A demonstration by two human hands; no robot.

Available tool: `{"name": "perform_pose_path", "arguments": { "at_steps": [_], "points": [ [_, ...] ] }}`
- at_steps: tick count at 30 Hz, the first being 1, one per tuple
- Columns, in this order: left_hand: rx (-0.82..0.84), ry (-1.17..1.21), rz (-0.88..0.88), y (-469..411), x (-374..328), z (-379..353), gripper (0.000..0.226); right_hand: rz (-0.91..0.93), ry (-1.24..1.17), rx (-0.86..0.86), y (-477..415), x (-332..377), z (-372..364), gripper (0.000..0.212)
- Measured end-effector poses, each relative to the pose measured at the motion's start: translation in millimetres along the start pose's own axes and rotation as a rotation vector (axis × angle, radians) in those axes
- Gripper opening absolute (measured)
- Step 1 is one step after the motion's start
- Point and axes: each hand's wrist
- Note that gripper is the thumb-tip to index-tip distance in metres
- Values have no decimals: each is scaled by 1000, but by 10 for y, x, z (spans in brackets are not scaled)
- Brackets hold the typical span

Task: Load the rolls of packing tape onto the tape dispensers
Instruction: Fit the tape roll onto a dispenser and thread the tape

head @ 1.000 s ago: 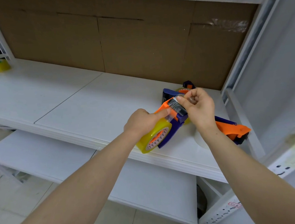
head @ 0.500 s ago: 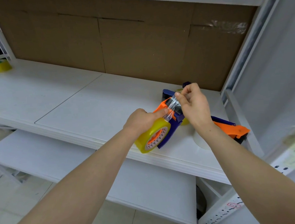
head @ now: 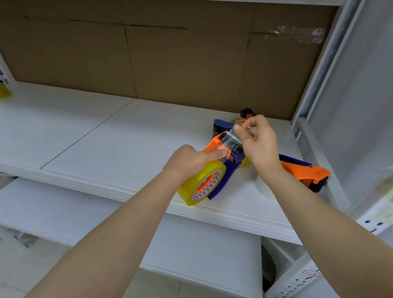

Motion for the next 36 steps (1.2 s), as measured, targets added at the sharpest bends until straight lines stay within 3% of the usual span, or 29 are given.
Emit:
{"name": "perform_pose_path", "arguments": {
  "at_steps": [10,16,20,28,36],
  "points": [
    [38,-223,21,-30,-168,-35,55,0,-20,-20,-53,-62,45,14],
    [-32,-76,16,-13,-8,0,67,-71,-148,-7,-29,-47,9,24],
    [-26,28,34,19,52,42,51,-80,-184,-3,-17,0,-71,22],
    [-45,56,28,35,40,41,52,-137,-222,5,-92,-7,-108,13],
    [-89,140,27,52,69,55,45,-157,-170,27,-180,0,-145,17]
  ]
}}
Point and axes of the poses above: each hand's wrist, its own y-axis away from the middle knuckle, its own z-axis out of the back of the hand, x = y × z, and after that the axes turned 13 degrees about -z, right-handed
